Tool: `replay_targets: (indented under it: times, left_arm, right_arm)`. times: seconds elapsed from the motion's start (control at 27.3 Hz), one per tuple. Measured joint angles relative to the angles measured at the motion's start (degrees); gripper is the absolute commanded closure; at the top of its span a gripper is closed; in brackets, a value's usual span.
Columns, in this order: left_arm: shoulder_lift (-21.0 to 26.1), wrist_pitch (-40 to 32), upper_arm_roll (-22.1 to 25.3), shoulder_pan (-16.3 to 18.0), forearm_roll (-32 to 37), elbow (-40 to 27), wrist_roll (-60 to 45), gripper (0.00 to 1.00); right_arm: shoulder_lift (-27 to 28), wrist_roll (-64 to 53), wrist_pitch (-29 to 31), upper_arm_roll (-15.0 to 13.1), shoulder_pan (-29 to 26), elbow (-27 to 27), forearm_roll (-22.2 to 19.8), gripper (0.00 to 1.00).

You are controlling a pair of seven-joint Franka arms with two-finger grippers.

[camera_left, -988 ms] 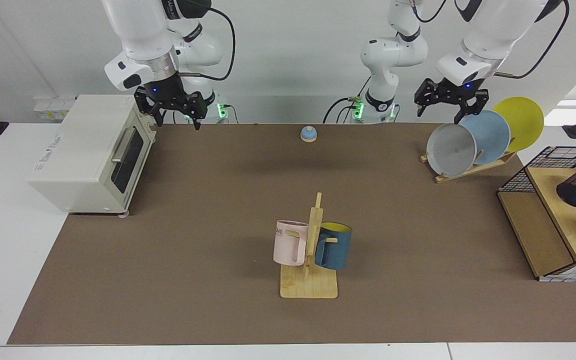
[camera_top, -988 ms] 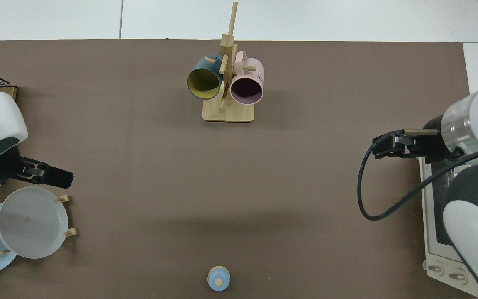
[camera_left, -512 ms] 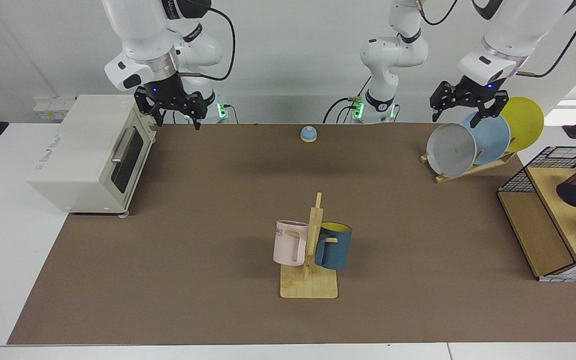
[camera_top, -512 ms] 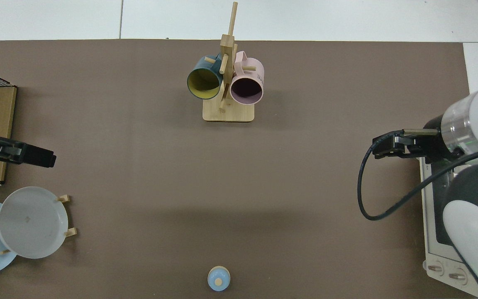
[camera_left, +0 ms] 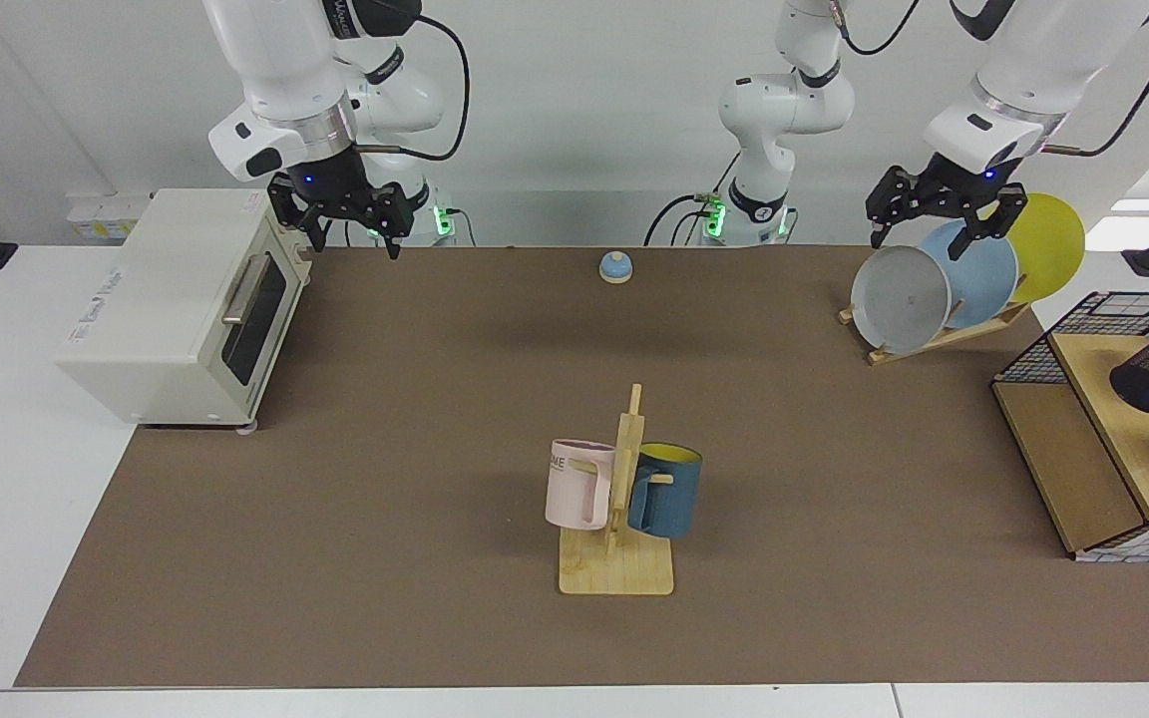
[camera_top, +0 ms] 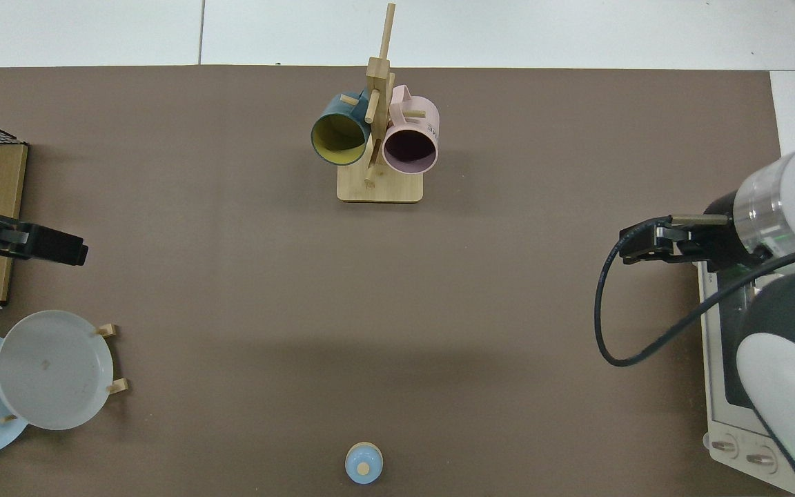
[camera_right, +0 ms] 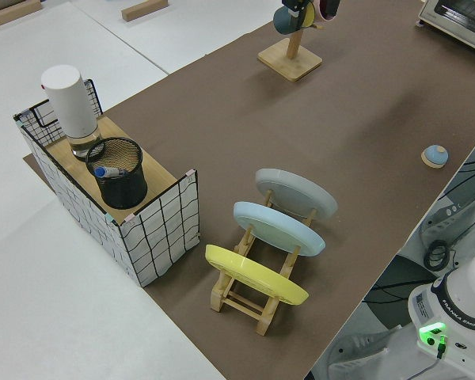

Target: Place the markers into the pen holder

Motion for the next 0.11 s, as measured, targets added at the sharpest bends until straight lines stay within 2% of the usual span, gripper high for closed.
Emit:
replay_targets:
  times: [0.11]
  left_arm:
    - [0.0, 0.0, 0.04, 0.01, 0.0, 0.0, 0.0, 0.0]
  right_arm:
    - [0.0, 0.0, 0.0, 0.0, 0.0, 0.0, 0.0, 0.0]
